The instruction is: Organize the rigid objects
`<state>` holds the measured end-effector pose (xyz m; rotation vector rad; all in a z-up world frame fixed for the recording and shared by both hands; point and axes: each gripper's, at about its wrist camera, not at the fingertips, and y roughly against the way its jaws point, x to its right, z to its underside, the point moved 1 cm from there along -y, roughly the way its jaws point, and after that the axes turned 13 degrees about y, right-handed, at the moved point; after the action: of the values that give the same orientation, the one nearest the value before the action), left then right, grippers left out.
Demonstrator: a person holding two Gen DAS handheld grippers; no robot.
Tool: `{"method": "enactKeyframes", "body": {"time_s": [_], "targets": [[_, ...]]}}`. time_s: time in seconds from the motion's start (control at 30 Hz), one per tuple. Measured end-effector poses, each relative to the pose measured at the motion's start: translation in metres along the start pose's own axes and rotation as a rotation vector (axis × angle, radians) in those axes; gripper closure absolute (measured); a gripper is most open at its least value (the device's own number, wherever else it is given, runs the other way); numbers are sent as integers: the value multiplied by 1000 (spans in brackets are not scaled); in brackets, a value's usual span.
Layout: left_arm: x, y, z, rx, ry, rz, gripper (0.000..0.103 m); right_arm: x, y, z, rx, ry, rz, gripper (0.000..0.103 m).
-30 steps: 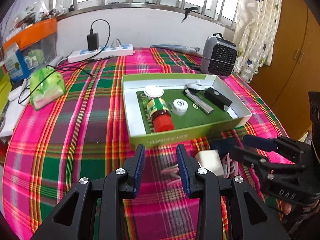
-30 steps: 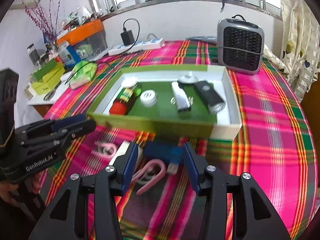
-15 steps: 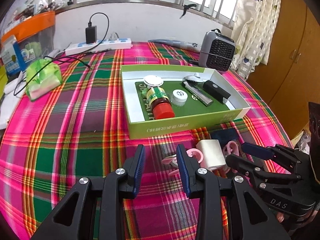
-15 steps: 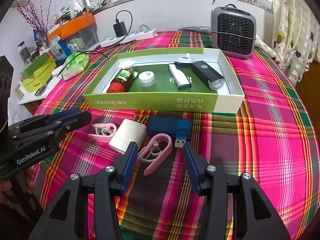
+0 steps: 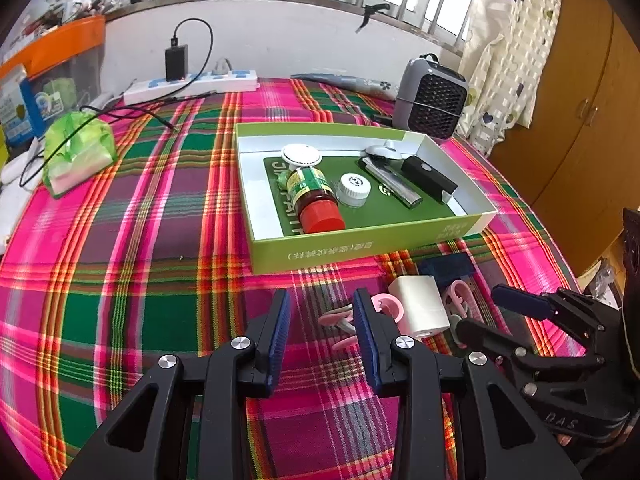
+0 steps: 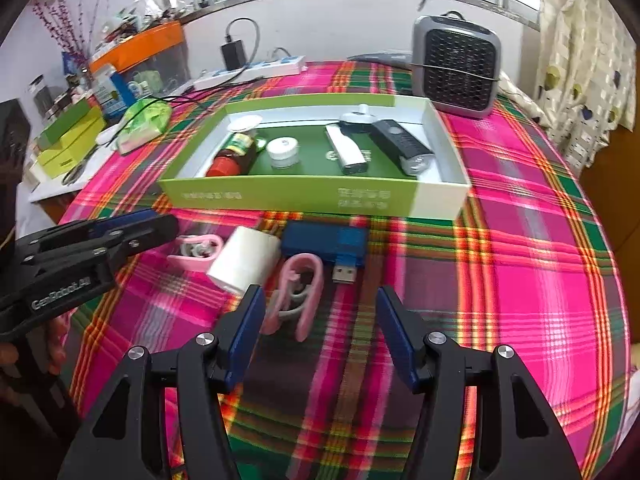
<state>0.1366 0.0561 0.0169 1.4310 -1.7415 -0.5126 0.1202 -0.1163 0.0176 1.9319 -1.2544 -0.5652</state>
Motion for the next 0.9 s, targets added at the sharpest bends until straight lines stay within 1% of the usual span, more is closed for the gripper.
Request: {"method": "enactKeyframes", "body": {"time_s": [0.1,0.17,0.33,0.53,0.6,0.67,0.77,0.83,0.9], "targets": [[-1,-1,0,-6,7,1,72,-7,-2,0,-4,31,-5,45],[-1,-2,0,-9,9,4,72,-9,-6,0,-21,43,10,45],[3,-5,1,-29,-4,29,72,-5,-13,0,-45,35,28,45],[7,-8,5,-49,-11,45,72,0,-11,2,-40,30,57,46],[9,-7,6,-52,-17,47,72,1,-10,2,-38,28,53,55],[10,-6,7,-52,-25,44,72,2,-9,2,-36,30,51,68],[11,-6,10,-55,-29,40,71,3,-8,3,-34,38,41,76],[11,-5,12,-57,-31,40,71,3,-7,3,-29,42,34,78],[12,-3,15,-61,-36,39,71,4,-5,4,-25,45,36,78]]}}
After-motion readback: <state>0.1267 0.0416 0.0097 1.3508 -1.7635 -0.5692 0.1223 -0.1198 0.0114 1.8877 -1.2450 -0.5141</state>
